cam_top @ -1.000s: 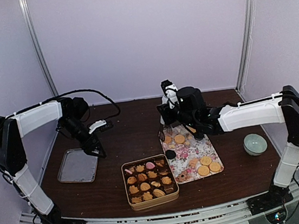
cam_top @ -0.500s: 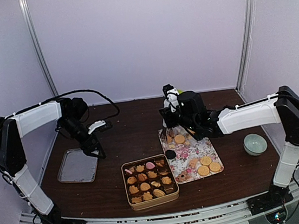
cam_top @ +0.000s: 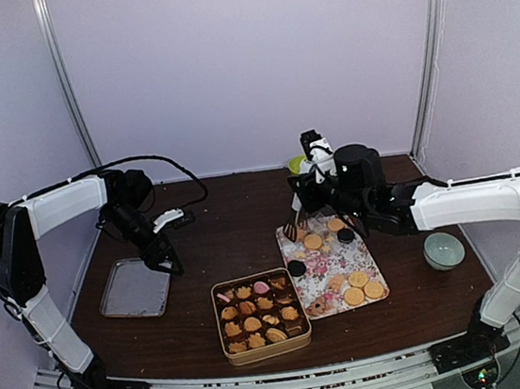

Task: Pack the cookies
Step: Pick up the fake cookies from the plate, then place the fake cookies in the empty pocket of the box.

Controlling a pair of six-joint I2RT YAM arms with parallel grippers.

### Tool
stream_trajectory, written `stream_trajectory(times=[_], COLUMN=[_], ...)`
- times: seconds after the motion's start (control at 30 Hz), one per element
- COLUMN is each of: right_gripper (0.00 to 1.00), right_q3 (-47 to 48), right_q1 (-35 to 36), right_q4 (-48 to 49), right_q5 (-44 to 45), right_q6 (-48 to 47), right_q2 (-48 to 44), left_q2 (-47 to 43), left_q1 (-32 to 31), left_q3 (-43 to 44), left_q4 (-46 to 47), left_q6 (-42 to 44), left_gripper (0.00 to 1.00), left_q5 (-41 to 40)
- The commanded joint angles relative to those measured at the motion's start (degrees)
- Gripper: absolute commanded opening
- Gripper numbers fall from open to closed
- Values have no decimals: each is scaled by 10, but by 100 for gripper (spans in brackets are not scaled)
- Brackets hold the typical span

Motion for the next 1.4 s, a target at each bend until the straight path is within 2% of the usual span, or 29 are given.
stream_trajectory(times=[0.0,0.27,0.5,0.67,0.7,0.73,1.03,1.37], right_gripper=[19,19,19,20,20,22,33,38], right_q3=[-20,-72,-69,-78,-80,-82,-81,-70], right_q1=[37,185,287,300,300,300,300,300], right_q4=[-29,-130,-167,-165,-164,-162,-168,-189], right_q5=[-2,22,72,83,83,83,97,102], right_q6=[-2,49,91,103,103,104,104,100], right_q2=[-79,-177,-178,-170,-169,-167,-159,-160], left_q2=[-9,-9,-11,-19,-20,-23,-44,-41], left_q1=[4,4,5,4,4,4,4,4], left_q3=[6,8,9,8,8,8,-3,-3], left_q4=[2,6,7,7,7,7,25,21], left_q6=[2,-1,-5,-8,-9,-10,-20,-11], left_gripper=[84,85,86,87,95,97,98,98], left_q5=[4,4,2,0,-1,-3,-19,-6])
